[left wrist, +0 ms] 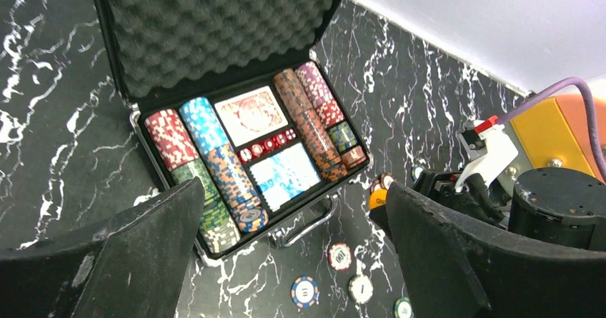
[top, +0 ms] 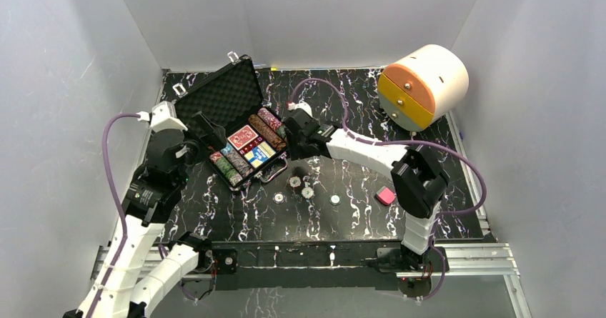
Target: Pack up texas hold em set
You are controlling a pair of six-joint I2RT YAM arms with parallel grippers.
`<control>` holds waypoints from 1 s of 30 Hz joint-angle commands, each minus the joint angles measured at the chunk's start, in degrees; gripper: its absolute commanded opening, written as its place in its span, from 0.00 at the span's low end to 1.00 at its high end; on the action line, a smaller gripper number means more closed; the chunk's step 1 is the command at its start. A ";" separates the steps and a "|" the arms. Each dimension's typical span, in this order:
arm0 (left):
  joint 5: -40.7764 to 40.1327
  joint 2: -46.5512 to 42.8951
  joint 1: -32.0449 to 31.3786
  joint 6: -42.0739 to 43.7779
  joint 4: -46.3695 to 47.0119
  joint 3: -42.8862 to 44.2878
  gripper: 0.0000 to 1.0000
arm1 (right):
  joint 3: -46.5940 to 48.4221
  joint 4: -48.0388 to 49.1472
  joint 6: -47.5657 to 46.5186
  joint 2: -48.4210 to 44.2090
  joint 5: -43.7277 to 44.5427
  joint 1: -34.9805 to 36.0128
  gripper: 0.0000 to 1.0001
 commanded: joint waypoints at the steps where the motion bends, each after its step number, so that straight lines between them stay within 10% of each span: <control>1: -4.29 -1.48 -0.08 2.43 -1.49 4.55 0.98 | 8.83 6.71 -2.51 3.00 0.29 3.47 0.49; 21: -6.22 -1.75 -0.08 2.21 -5.64 14.13 0.98 | 38.57 14.48 -6.15 27.91 2.40 7.90 0.50; 30: -5.68 -0.34 -0.08 2.60 -7.55 15.20 0.98 | 37.82 20.01 -7.76 30.65 4.69 7.95 0.51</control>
